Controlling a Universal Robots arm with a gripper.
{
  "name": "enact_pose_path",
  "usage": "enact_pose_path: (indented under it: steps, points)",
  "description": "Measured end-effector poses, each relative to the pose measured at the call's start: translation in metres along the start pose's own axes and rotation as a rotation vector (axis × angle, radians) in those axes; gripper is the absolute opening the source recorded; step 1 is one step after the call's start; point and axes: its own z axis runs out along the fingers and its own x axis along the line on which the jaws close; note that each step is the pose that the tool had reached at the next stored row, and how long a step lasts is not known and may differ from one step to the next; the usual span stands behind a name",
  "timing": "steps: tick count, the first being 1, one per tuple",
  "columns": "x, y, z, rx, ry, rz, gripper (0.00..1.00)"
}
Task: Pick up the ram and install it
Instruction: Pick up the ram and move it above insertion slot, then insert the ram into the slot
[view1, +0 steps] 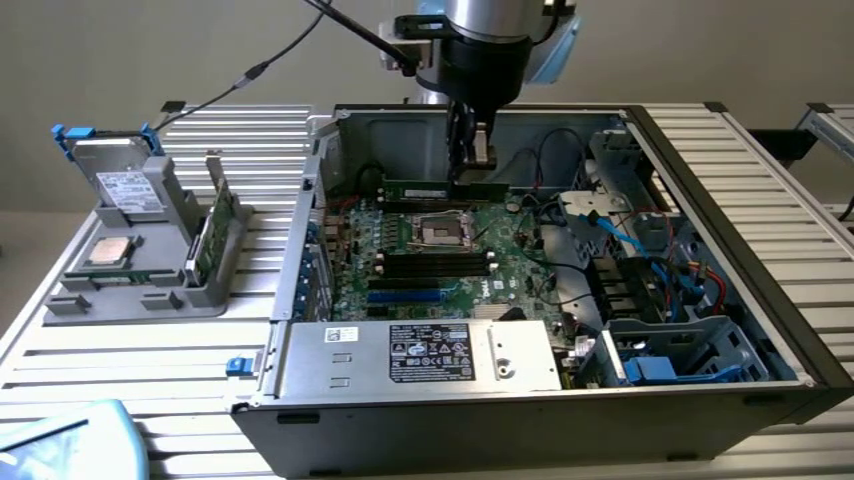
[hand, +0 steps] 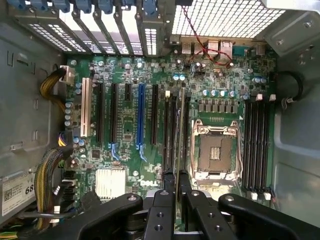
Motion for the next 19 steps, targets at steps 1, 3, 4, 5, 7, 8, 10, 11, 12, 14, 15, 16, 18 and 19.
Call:
enact_pose_path:
  steps: [1, 3, 4, 5, 7, 8, 10, 11, 12, 14, 15, 16, 18, 19]
  points:
    - [-0.0009, 0.0002, 0.0006, 0.0073, 0.0012, 0.000, 0.14]
    - [-0.0017, 0.0009, 0.0017, 0.0198, 0.0042, 0.000, 0.14]
    - [-0.0018, 0.0011, 0.0020, 0.0209, 0.0046, 0.000, 0.14]
    - [-0.0017, 0.0011, 0.0019, 0.0208, 0.0047, 0.000, 0.14]
    - [-0.0017, 0.0011, 0.0019, 0.0208, 0.0049, 0.000, 0.14]
    - [-0.0018, 0.0011, 0.0019, 0.0209, 0.0049, 0.000, 0.14]
    - [-0.0018, 0.0011, 0.0019, 0.0209, 0.0048, 0.000, 0.14]
    - [-0.0018, 0.0011, 0.0019, 0.0209, 0.0048, 0.000, 0.14]
    - [-0.0018, 0.0011, 0.0019, 0.0209, 0.0048, 0.000, 0.14]
    - [-0.0018, 0.0011, 0.0019, 0.0209, 0.0048, 0.000, 0.14]
    - [-0.0018, 0.0011, 0.0019, 0.0209, 0.0048, 0.000, 0.14]
    - [-0.0018, 0.0011, 0.0019, 0.0209, 0.0048, 0.000, 0.14]
    - [-0.0018, 0.0011, 0.0019, 0.0209, 0.0048, 0.000, 0.14]
    - [-0.0018, 0.0011, 0.0019, 0.0208, 0.0048, 0.000, 0.14]
